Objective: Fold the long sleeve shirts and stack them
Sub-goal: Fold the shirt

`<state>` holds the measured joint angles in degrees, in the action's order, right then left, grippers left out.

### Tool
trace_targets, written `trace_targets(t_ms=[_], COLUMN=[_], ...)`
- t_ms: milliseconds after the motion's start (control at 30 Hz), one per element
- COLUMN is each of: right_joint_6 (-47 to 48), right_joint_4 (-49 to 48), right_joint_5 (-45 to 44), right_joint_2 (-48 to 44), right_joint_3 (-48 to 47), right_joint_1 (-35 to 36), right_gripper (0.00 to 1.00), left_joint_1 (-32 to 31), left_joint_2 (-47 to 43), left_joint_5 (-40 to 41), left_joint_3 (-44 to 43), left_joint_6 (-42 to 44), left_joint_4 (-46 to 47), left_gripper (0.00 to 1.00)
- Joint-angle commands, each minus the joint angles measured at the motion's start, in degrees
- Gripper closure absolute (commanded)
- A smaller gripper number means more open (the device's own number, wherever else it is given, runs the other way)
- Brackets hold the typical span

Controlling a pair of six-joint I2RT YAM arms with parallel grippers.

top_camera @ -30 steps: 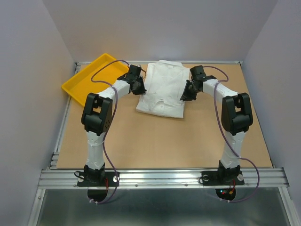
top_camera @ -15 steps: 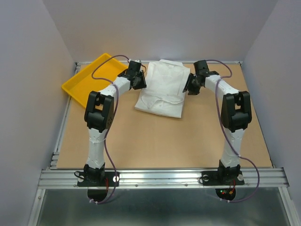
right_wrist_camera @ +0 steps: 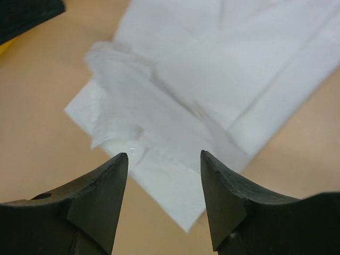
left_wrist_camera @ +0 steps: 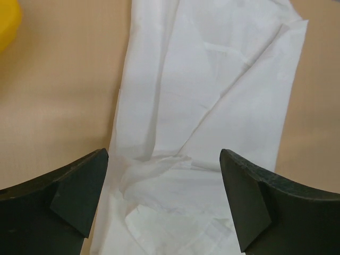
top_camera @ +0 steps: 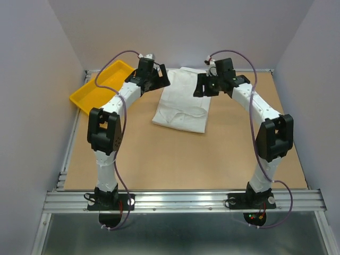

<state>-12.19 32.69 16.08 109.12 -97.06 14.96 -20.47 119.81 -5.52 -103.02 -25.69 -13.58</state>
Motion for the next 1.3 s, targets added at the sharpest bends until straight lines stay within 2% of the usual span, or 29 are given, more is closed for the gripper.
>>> trace_targets(t_ms=[0, 167, 367, 600, 833, 933, 1033, 1133, 1267], right_joint_6=[9.6, 10.5, 11.7, 13.9, 15.1, 14.6, 13.9, 10.3, 9.0], right_joint_4=[-2.1, -2.5, -2.5, -2.5, -2.6, -2.7, -2.9, -3.1, -3.2], right_joint_5=[10.5, 17.5, 20.5, 16.9, 8.0, 5.9, -2.1, -6.4, -9.7], right_joint_2=[-2.8, 2.1, 8.6, 15.0, 18.3, 19.1, 20.6, 21.9, 18.8], right_joint_3=[1.3, -0.7, -5.0, -9.0, -13.9, -16.3, -20.0, -23.6, -23.4], right_joint_1=[9.1, 14.4, 20.1, 21.2, 20.1, 17.5, 15.4, 11.7, 9.1], right_gripper=[0.37, 0.38, 0.38, 0.38, 0.38, 0.38, 0.38, 0.38, 0.39], left_joint_1=[1.5, 4.0, 6.3, 6.3, 6.4, 6.4, 6.4, 6.4, 6.4], left_joint_2=[-14.1, -23.6, -36.4, -44.6, -47.6, -48.6, -49.0, -49.2, -49.1], left_joint_5=[3.0, 5.1, 8.7, 9.0, 9.2, 9.4, 9.5, 9.0, 7.8], left_joint_3=[4.4, 16.9, 34.7, 46.2, 49.8, 50.3, 50.6, 51.3, 51.9], left_joint_6=[-2.5, -4.2, -3.9, -4.7, -4.9, -4.8, -4.6, -4.6, -4.5], left_joint_4=[0.3, -1.2, -1.5, -1.9, -2.8, -3.0, -3.4, -3.2, -2.6], left_gripper=[0.01, 0.02, 0.05, 0.05, 0.05, 0.05, 0.05, 0.05, 0.05])
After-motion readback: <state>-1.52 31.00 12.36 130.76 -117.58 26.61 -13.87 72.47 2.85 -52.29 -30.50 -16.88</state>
